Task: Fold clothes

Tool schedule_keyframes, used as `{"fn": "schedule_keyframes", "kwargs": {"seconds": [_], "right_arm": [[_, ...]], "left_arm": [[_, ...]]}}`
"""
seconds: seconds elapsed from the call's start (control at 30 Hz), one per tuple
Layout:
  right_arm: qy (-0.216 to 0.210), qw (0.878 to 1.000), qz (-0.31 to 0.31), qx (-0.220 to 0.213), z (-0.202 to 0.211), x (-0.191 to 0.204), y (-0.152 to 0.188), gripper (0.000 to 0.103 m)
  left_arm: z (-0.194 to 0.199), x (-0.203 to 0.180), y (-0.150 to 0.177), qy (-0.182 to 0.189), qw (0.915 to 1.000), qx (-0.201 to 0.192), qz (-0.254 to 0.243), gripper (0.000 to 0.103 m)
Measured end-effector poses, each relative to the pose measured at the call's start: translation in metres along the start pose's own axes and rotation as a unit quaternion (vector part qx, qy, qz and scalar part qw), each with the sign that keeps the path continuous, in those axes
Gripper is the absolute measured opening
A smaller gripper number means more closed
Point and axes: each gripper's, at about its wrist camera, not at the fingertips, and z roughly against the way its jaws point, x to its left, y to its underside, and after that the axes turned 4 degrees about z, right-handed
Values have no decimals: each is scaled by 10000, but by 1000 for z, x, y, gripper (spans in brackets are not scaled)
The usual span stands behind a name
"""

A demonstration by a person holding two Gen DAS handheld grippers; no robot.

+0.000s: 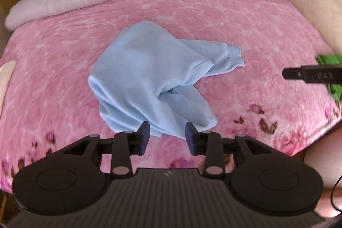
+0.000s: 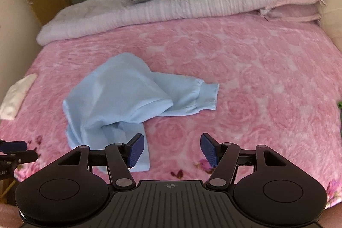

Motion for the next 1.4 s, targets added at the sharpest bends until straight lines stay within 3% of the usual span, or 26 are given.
{"fn": "schedule_keyframes", "kwargs": {"seconds": [0.2,0.47,0.53,0.57,0.6,0.7,0.8,0.9,0.97,1.03,1.13,1.3,1.4], "right_arm": [[478,9972,-515,251,-40,3,0,62],[738,9885,-1101,722,-72,-11,18,62],[785,9864,-1152,865,-81,-14,23,62],[804,9855,-1166,929,-85,-15,25,62],[817,9849,-1166,980,-89,-15,27,62],[809,9848,-1075,1098,-97,-16,23,62],[676,9871,-957,1091,-100,-15,16,62],[533,9890,-790,1132,-110,-13,6,62],[461,9897,-701,1157,-117,-10,0,63],[367,9899,-650,1204,-125,-8,-4,62],[230,9901,-514,1288,-131,-6,-7,62],[165,9897,-370,1374,-135,-13,-7,62],[129,9901,-438,1325,-131,-23,-9,62]], "left_arm": [[-59,24,-20,508,9968,271,-559,35],[-156,33,-44,505,9954,535,-619,35],[-178,35,-49,422,9960,567,-549,25],[-187,36,-52,384,9965,556,-500,1],[-195,37,-54,345,9969,545,-451,2],[-164,64,-58,554,9984,-8,65,2],[-116,107,-40,359,9960,-268,772,2],[-73,164,5,-181,9843,-132,1752,2],[-62,194,45,-697,9736,303,2154,2],[-63,211,78,-1217,9611,950,2288,2],[-59,196,75,-1178,9653,987,2110,2],[-52,172,71,-1112,9715,1047,1810,17],[-62,135,55,-817,9831,811,1420,22]]}}
